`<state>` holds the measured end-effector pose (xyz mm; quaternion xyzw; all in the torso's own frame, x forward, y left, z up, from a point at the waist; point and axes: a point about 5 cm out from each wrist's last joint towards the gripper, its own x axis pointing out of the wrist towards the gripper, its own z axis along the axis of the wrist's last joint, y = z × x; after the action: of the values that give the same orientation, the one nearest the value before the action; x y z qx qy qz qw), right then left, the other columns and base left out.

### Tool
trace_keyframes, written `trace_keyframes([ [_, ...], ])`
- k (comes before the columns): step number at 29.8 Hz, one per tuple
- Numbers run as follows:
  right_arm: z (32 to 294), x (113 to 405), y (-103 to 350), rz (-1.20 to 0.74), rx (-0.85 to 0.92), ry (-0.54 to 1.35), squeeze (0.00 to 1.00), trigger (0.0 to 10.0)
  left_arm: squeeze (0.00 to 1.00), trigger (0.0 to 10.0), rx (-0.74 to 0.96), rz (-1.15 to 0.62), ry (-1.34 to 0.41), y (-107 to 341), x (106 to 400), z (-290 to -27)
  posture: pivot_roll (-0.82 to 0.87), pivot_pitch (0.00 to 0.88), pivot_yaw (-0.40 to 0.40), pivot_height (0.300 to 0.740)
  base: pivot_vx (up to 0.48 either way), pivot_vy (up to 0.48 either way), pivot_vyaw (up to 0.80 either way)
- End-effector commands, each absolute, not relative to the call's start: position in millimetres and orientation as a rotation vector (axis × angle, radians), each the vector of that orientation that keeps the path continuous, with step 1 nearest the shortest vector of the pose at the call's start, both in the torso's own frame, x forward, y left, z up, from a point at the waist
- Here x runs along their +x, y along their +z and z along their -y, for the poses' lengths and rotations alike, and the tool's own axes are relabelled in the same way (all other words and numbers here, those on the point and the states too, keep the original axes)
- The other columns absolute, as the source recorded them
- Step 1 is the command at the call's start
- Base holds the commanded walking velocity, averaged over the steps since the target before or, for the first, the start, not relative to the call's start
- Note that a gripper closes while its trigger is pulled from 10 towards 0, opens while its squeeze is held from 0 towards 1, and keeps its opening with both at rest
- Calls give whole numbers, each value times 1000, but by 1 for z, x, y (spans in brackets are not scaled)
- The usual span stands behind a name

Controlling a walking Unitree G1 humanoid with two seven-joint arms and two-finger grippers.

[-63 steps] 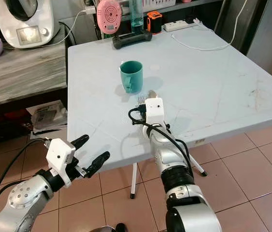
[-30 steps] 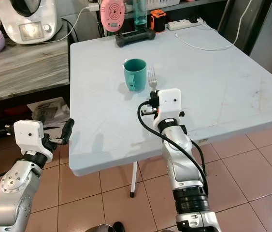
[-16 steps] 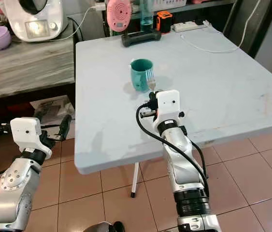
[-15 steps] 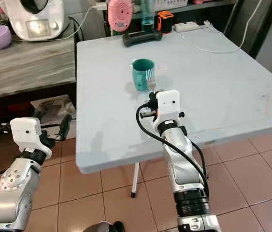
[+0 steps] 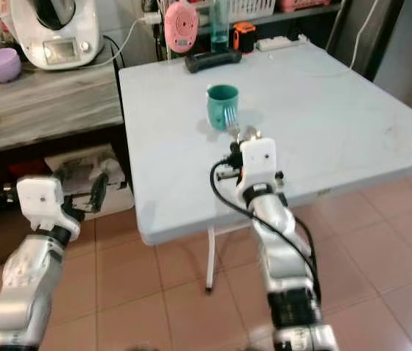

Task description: Setting the table

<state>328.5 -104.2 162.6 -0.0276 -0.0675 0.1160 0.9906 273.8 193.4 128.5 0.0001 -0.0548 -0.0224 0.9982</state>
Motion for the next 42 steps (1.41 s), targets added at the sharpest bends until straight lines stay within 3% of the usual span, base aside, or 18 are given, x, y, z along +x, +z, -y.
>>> trace_keyframes([
  [1,104,330,169,158,-69,240,0,10000,0,10000,1,118,-53,130,275,-192,-88,55,91,740,0,349,0],
  [14,101,330,169,170,-92,259,0,10000,0,10000,-1,121,-52,129,276,-191,-83,48,90,740,0,349,0],
  [27,102,331,168,164,-89,253,0,10000,0,10000,1,123,-58,129,276,-190,-85,50,92,740,0,352,652],
  [35,102,331,168,165,-83,249,0,10000,0,10000,2,124,-60,129,276,-190,-86,51,96,740,0,345,0],
  [42,104,332,168,163,-77,243,0,10000,0,10000,-2,138,-60,131,276,-188,-86,50,94,740,0,0,0],
])
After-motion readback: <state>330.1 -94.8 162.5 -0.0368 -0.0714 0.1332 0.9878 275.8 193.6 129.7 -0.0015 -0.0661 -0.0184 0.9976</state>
